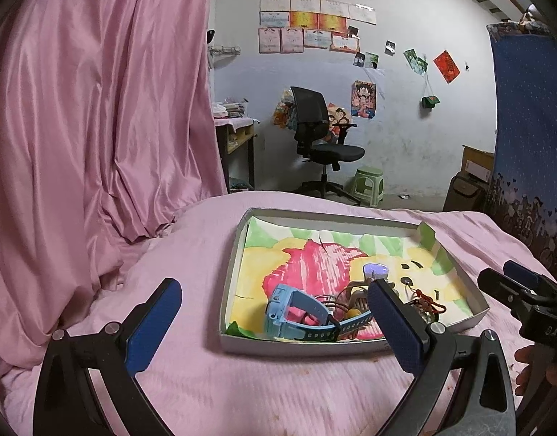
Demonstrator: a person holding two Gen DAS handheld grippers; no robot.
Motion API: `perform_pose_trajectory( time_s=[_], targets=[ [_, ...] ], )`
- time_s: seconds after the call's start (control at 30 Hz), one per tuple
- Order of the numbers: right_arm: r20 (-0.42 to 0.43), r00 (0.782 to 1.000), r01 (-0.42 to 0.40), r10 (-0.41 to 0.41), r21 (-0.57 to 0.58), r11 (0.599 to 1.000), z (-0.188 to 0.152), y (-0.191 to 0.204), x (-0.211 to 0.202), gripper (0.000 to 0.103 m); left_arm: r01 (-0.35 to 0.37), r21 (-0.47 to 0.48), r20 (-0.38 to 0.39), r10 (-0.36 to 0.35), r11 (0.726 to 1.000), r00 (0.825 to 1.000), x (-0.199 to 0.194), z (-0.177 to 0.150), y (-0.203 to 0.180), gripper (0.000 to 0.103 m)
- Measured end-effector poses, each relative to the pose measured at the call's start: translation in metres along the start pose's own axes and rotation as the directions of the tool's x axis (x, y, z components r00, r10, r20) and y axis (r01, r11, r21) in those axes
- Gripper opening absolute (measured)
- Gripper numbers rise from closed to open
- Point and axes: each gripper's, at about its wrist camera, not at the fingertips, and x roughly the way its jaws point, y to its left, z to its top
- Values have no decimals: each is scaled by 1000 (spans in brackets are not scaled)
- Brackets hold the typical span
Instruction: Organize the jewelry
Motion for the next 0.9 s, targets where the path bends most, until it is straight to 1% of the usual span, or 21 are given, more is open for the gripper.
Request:
perform_pose_trajectory(
  time_s=[0.4,0.53,0.73,0.9],
  targets=[
    [25,1000,0,1,-7,1000,-6,2,-32,102,11,-1,32,-11,1000,999,-29,-5,-1,103],
    [37,999,7,-6,-29,1000,-11,5,-45,102,16,-5,41,-16,1000,999,-39,-8,-2,103],
    [54,999,7,-4,-55,998,-14,11,-62,102,9,-5,43,-9,1000,999,-55,-21,-3,103],
    [69,998,1,3,-58,998,-16,12,-76,102,5,-12,60,-4,1000,998,-71,-30,-3,103]
  ],
)
